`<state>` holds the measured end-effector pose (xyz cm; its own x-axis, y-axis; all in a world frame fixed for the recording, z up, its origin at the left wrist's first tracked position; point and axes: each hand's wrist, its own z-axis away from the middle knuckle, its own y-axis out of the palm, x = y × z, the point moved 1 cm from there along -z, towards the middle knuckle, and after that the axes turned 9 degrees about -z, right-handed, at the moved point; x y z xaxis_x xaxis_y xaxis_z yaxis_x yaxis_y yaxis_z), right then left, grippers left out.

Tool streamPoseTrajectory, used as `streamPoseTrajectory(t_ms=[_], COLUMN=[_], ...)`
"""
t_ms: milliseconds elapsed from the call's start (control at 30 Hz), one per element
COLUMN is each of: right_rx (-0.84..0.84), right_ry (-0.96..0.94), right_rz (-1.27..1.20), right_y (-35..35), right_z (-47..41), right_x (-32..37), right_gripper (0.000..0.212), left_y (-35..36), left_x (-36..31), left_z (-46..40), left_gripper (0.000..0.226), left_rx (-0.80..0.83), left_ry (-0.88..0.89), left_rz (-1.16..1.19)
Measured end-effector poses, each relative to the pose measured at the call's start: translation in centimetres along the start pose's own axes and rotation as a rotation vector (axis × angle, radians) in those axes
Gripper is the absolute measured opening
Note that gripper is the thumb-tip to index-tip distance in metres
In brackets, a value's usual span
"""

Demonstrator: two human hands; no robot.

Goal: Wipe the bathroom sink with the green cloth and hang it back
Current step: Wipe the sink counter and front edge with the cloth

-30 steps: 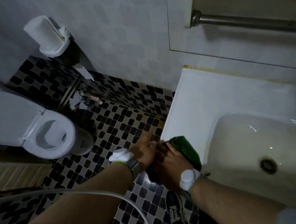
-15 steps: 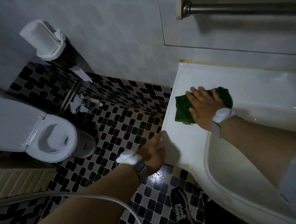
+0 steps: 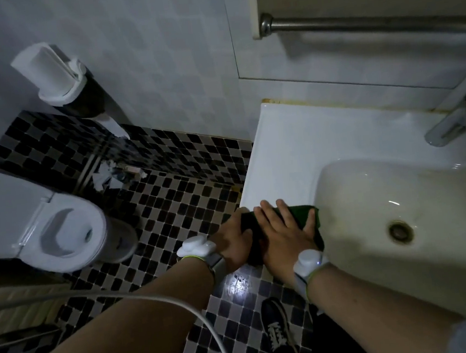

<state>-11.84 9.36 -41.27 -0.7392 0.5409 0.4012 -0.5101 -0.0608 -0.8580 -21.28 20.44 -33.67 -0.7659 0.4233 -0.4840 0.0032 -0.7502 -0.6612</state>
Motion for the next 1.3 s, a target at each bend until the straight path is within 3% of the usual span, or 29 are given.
streamPoseTrajectory(t_ms=[200, 333, 633, 800, 967, 1167, 1300], right_rx=[0.090, 0.082, -0.068, -0.060, -0.007, 0.237, 0.199], right_ry=[-0.017, -0.034, -0.031, 0.022, -0.217, -0.449, -0.488], right_rz=[-0.001, -0.044, 0.085, 0.115, 0.162, 0.069, -0.030], right_y=[1.0, 0.5, -2.4, -4.3, -3.2, -0.9, -1.4], right_z=[3.0, 3.2, -3.4, -7.9, -5.4, -0.8, 0.5], right_x=[1.0, 0.7, -1.8, -2.4, -1.7, 0.2, -0.9], right_gripper=[0.092, 0.078, 0.070, 0.067, 0.062, 0.074, 0.042], left_y=[0.1, 0.2, 0.9, 1.3, 1.9, 1.4, 2.1], left_x=[0.2, 0.5, 1.1, 0.7, 1.0, 1.5, 1.5], left_z=[0.3, 0.5, 0.7, 1.6, 1.9, 2.2, 2.4], left_gripper=[0.023, 0.021, 0.053, 0.052, 0.052, 0.044, 0.042], left_rx=[-0.018, -0.026, -0.023, -0.077, -0.141, -0.114, -0.131], left_ry=[0.040, 0.068, -0.035, -0.046, -0.100, -0.170, -0.194], left_rz=[-0.026, -0.048, 0.042, 0.063, 0.027, -0.024, -0.051])
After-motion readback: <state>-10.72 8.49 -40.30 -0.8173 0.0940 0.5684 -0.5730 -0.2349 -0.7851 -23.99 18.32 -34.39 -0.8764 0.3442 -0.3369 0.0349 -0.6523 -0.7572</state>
